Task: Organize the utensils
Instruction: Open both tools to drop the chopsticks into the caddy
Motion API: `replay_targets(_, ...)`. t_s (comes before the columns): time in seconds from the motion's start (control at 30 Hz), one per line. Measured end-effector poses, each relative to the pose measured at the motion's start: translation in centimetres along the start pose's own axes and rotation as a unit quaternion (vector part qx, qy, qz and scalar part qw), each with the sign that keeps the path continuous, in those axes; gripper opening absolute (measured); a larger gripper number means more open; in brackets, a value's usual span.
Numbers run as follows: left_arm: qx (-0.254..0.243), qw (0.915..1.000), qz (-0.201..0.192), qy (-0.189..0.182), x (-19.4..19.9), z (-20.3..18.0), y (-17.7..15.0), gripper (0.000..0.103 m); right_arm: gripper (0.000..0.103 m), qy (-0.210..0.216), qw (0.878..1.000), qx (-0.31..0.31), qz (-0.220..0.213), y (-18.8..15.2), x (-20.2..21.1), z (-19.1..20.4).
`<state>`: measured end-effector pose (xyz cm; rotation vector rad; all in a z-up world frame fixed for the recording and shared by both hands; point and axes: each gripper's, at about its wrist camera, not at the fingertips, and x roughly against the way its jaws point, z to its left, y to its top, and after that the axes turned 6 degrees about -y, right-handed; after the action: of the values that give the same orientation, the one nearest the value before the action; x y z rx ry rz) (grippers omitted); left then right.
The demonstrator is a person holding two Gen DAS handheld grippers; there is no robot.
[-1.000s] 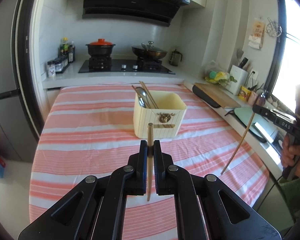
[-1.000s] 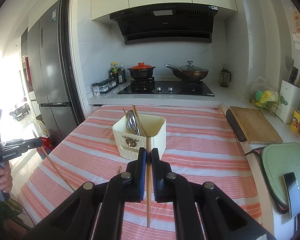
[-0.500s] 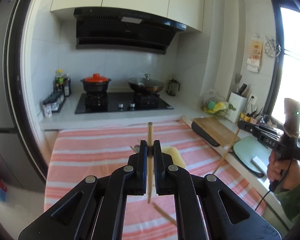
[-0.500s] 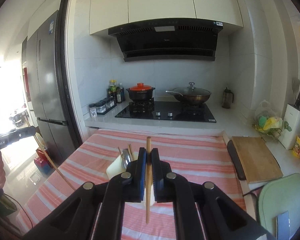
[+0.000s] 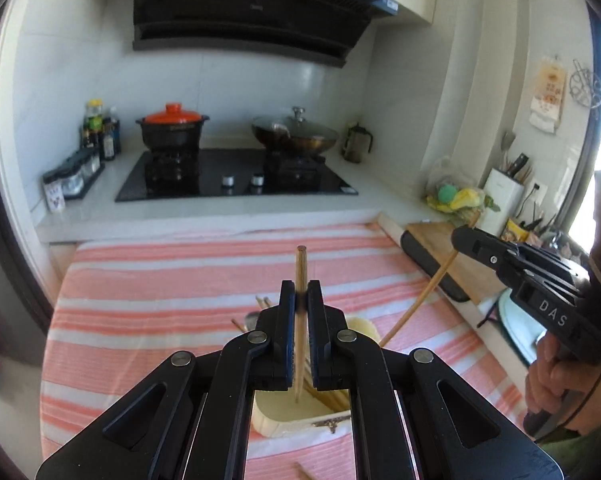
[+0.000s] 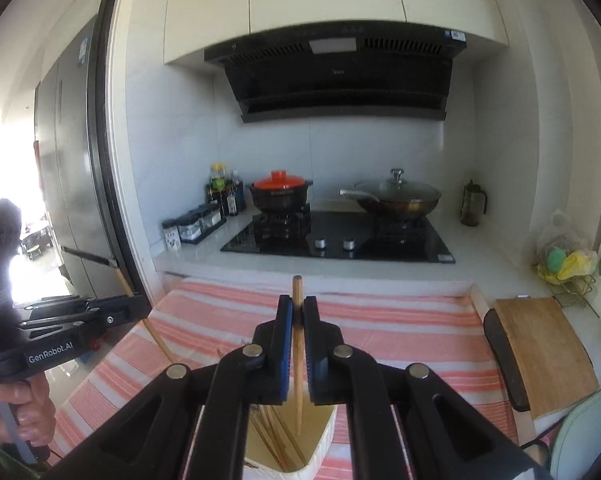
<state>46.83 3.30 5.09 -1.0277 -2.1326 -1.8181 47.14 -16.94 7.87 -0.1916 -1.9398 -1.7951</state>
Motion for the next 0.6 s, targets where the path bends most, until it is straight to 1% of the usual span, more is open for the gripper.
replay_targets(0.1, 0.013, 0.9990, 0.042, -0.003, -3.2, 0.7, -1.2, 0.005, 0.006, 0.010, 0.999, 0.012, 0.040, -1.8, -3.6, 0.3)
replay_targets(0.13, 0.022, 0.9984, 0.052, 0.002, -4.0, 0.8, -1.4, 0.008, 0.007, 0.028, 0.998, 0.007, 0.047, -2.3, -4.6, 0.4)
replay_targets(0.17, 0.033, 0.9976, 0.061, 0.008, -4.7, 1.0, -1.6, 0.014, 0.007, 0.050, 0.998, 0.001, 0.045, -2.7, -5.4, 0.4)
replay_targets(0.2, 0.045, 0.9965, 0.069, 0.012, -5.2, 1.2, -1.8, 0.035, 0.008, 0.055, 0.998, 0.004, 0.040, -3.0, -6.2, 0.7)
replay_targets(0.23, 0.057, 0.9957, 0.072, 0.014, -5.3, 1.4, -2.0, 0.056, 0.018, 0.044, 0.998, 0.011, 0.039, -3.2, -6.7, 0.9)
replay_targets(0.27, 0.067, 0.9954, 0.067, 0.015, -4.9, 1.6, -2.1, 0.061, 0.035, 0.035, 0.999, 0.012, 0.037, -3.2, -6.9, 1.1)
replay_targets(0.33, 0.068, 0.9960, 0.056, 0.013, -3.3, 1.9, -2.3, 0.067, 0.045, 0.043, 0.999, -0.012, 0.019, -3.0, -5.8, 0.7)
replay_targets(0.37, 0.060, 0.9965, 0.056, 0.014, -2.3, 2.0, -2.5, 0.068, 0.045, 0.050, 0.998, -0.020, 0.012, -2.8, -4.9, 0.5)
replay_targets(0.4, 0.050, 0.9969, 0.057, 0.019, -1.3, 2.0, -2.8, 0.073, 0.046, 0.054, 0.998, -0.019, 0.009, -2.6, -4.0, 0.5)
replay_targets(0.43, 0.039, 0.9973, 0.057, 0.027, 0.0, 2.1, -3.3, 0.079, 0.047, 0.057, 0.998, -0.012, 0.006, -2.7, -2.9, 0.4)
replay_targets(0.47, 0.026, 0.9975, 0.056, 0.035, 1.4, 2.2, -4.2, 0.081, 0.051, 0.057, 0.998, -0.002, 0.002, -2.9, -1.6, 0.3)
replay_targets(0.5, 0.013, 0.9973, 0.057, 0.043, 2.8, 2.3, -5.3, 0.087, 0.055, 0.057, 0.998, 0.011, -0.003, -3.5, -0.2, 0.3)
replay_targets(0.53, 0.003, 0.9968, 0.063, 0.050, 4.1, 2.5, -6.7, 0.094, 0.062, 0.055, 0.998, 0.029, -0.009, -4.4, 1.4, 0.2)
replay_targets(0.57, -0.005, 0.9957, 0.074, 0.054, 5.3, 2.8, -8.4, 0.096, 0.067, 0.050, 0.997, 0.050, -0.013, -5.7, 2.7, 0.1)
replay_targets(0.6, -0.012, 0.9939, 0.092, 0.059, 6.2, 3.1, -10.2, 0.097, 0.067, 0.039, 0.996, 0.074, -0.011, -7.4, 4.0, 0.0)
